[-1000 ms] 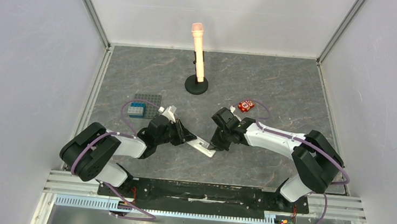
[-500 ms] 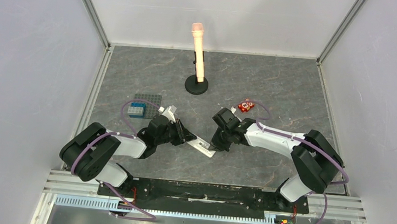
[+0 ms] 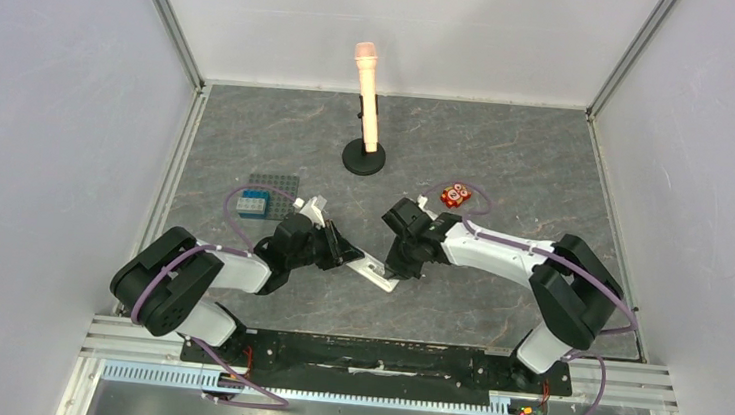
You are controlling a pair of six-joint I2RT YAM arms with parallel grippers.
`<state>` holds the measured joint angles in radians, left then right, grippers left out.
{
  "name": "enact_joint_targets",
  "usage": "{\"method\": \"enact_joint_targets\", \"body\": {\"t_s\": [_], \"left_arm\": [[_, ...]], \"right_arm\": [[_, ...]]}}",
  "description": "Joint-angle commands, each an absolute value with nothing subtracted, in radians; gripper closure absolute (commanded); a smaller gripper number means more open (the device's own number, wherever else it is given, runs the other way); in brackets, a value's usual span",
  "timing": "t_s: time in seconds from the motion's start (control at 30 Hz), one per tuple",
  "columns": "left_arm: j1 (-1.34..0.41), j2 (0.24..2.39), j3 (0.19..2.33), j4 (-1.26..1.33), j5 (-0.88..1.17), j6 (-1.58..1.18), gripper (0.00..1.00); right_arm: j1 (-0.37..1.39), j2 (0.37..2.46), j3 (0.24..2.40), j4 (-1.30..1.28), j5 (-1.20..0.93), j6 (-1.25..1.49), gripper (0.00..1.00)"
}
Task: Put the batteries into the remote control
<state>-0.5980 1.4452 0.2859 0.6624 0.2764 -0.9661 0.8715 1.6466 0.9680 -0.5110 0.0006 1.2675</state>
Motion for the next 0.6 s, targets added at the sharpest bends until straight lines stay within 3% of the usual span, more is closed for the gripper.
{"method": "enact_joint_targets", "body": {"t_s": [0.0,0.13,0.57], "left_arm": [[-0.6,1.442,0.262,0.666,0.253,-0.927,0.75],[-0.6,1.441,0.264,0.685,0.27,-0.917,0.75],[-0.623,1.474,0.265,0.749,0.296,-0.909,0.75]], "right_arm": [[0.903,1.773,0.997,-0.534,0.089,1.236,0.89],[0.902,1.806,1.057,-0.539,0.088,1.212,0.83],[0.904,1.847,1.097,-0.572,0.134,1.168,0.86]]}}
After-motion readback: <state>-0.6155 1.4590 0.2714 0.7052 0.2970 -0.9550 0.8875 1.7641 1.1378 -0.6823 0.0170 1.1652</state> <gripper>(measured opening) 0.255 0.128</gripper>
